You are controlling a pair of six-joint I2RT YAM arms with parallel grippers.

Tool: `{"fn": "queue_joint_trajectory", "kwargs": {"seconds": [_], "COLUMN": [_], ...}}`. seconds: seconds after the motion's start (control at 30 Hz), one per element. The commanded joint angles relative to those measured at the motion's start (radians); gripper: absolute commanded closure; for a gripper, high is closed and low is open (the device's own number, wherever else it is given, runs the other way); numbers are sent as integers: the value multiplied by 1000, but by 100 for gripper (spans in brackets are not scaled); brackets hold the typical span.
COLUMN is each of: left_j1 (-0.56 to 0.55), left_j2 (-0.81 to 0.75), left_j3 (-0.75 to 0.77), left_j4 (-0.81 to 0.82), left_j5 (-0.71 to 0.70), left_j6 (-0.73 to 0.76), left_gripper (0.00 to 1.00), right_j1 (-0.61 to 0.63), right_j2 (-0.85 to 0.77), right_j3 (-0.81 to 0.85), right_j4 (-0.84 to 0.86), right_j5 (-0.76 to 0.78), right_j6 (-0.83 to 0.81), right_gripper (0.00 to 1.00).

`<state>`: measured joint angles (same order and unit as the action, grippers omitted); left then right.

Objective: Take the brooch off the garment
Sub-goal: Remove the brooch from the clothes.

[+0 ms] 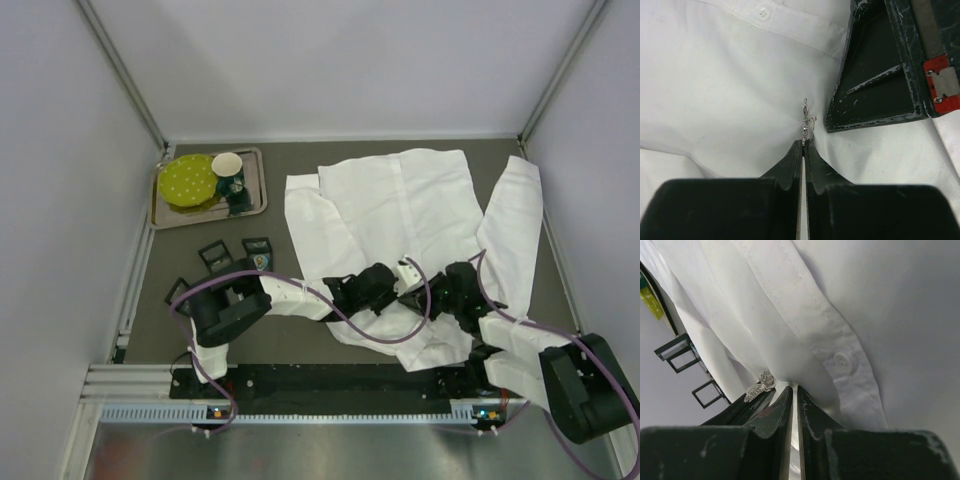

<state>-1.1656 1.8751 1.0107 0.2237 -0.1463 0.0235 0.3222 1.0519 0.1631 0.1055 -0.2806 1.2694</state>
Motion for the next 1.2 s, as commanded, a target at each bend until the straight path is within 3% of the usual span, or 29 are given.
{"fn": "queue_joint_trajectory", "kwargs": {"seconds": [0.0, 1.17], "left_j1": [-2, -2], "left_j2": [18, 32], "left_j3": [14, 19], "left_j4": [0, 3], "left_j5": [31, 102], "left_j6": [-20, -20], "left_gripper": [100, 100], "right_j1": [-11, -34], "right_j2": [-1, 74], "right_j3": [9, 6], "right_j4": [51, 192], "right_j5": [0, -42], "right_j6": [27, 36], "right_gripper": [91, 90]}}
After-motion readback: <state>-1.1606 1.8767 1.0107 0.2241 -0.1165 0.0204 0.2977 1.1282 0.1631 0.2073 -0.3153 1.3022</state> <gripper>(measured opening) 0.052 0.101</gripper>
